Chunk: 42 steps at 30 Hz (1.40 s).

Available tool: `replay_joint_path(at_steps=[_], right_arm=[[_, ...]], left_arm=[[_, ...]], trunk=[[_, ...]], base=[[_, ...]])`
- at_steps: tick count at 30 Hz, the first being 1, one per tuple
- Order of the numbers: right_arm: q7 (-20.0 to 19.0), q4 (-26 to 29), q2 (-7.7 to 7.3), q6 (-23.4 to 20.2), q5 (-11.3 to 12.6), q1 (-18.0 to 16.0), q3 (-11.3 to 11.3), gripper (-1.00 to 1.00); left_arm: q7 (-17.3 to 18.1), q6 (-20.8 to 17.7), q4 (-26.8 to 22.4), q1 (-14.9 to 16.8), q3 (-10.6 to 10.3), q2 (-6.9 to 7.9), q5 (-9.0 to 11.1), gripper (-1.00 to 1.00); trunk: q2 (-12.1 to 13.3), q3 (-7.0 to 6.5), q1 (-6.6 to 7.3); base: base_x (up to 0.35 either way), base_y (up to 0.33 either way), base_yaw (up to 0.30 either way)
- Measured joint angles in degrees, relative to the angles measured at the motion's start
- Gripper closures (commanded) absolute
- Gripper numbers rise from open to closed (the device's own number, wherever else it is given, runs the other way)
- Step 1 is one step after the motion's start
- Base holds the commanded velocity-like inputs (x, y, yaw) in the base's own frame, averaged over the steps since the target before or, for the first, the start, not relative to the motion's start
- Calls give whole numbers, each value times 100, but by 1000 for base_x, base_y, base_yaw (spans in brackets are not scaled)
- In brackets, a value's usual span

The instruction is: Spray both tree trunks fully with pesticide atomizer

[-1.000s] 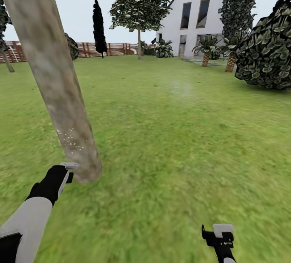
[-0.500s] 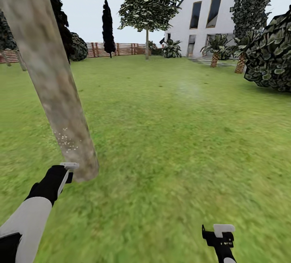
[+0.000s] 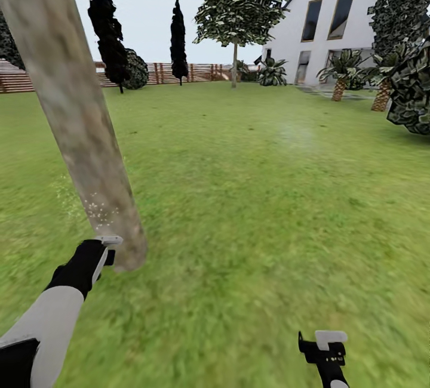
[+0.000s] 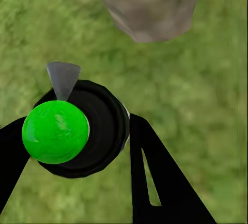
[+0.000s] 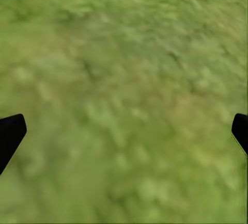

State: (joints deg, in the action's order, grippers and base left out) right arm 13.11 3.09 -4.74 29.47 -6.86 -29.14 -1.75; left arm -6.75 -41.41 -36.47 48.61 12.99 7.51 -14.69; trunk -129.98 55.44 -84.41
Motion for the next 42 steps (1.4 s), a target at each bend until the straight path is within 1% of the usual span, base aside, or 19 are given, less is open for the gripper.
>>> replay_joint_path(at_steps=[1, 2, 4, 5, 6, 7, 8, 9, 10, 11, 12, 13, 15, 21, 25, 32, 39, 42], right_arm=[[0, 1, -1, 0, 0, 0, 0, -100], [-2, 0, 0, -1, 0, 0, 0, -100], [-2, 0, 0, -2, 0, 0, -1, -100], [-1, -3, 0, -2, 0, 0, -1, -100], [1, -3, 0, -2, 1, 0, -1, -100], [0, -3, 0, -2, 0, 0, 0, -100], [-1, -1, 0, -2, 0, 0, -1, -100], [0, -2, 0, -2, 0, 0, -1, -100], [0, 0, 0, -2, 0, 0, -1, -100], [-1, 3, -1, -2, 0, 0, 0, -100], [3, 0, -1, -2, 0, 0, -1, -100], [3, -2, -5, -1, 0, 0, -1, -100], [7, -5, -9, 0, 0, 0, 0, -100], [1, -5, -11, -1, 0, 0, 1, -100], [0, -5, -10, 0, 0, 0, 1, -100], [0, -5, -8, 0, 0, 0, 1, -100], [0, -7, 0, 0, -1, -2, 0, -100], [0, -7, 5, 0, -2, -2, 1, -100]], left_arm=[[1, -11, -6, 34, -5, -91, -8, 100], [10, -28, -21, 88, -5, -126, -55, 100], [30, -56, -125, 120, 6, -75, -110, 100], [36, -76, -238, 126, 34, -16, -143, 100], [53, -170, -354, 125, 56, 178, -121, 100], [74, -335, -394, 123, 61, 338, -155, 100], [75, -394, -405, 117, 48, 373, -49, 100], [74, -425, -417, 119, 29, 358, -25, 100], [69, -441, -439, 127, 9, 245, 16, 100], [58, -453, -497, 151, -19, 52, -4, 100], [51, -460, -552, 192, -35, -66, 2, 100], [48, -472, -589, 224, -46, -129, -51, 100], [44, -487, -623, 269, -59, -188, -78, 100], [45, -507, -688, 270, -54, -122, -123, 100], [45, -513, -720, 259, -53, -111, -112, 100], [45, -511, -722, 233, -51, -103, -112, 100], [46, -513, -759, 249, -4, -66, -121, 100], [45, -511, -784, 215, -26, -75, -106, 100]], trunk=[[0, 0, -1], [0, 0, -2], [0, 0, -2], [0, 0, -2], [0, 0, -2], [0, 0, -2], [0, 0, -2], [0, 0, -2], [0, 0, -2], [0, 0, -2], [0, 0, -2], [0, 0, -1], [0, 0, 0], [0, 0, 1], [0, 0, 1], [0, 0, -1], [0, 0, -1], [0, 0, -1]], base=[[42, -76, 89], [17, -31, 197], [6, -11, 248], [1, -2, 272], [0, -1, 275], [0, 0, 276], [0, 0, 272], [0, 0, 158], [0, 0, 65], [0, 0, 33], [59, -79, 17], [125, -165, 7], [165, -215, 1], [251, -161, 0], [253, -160, 0], [100, -259, 9], [87, -265, 242], [87, -266, 276]])
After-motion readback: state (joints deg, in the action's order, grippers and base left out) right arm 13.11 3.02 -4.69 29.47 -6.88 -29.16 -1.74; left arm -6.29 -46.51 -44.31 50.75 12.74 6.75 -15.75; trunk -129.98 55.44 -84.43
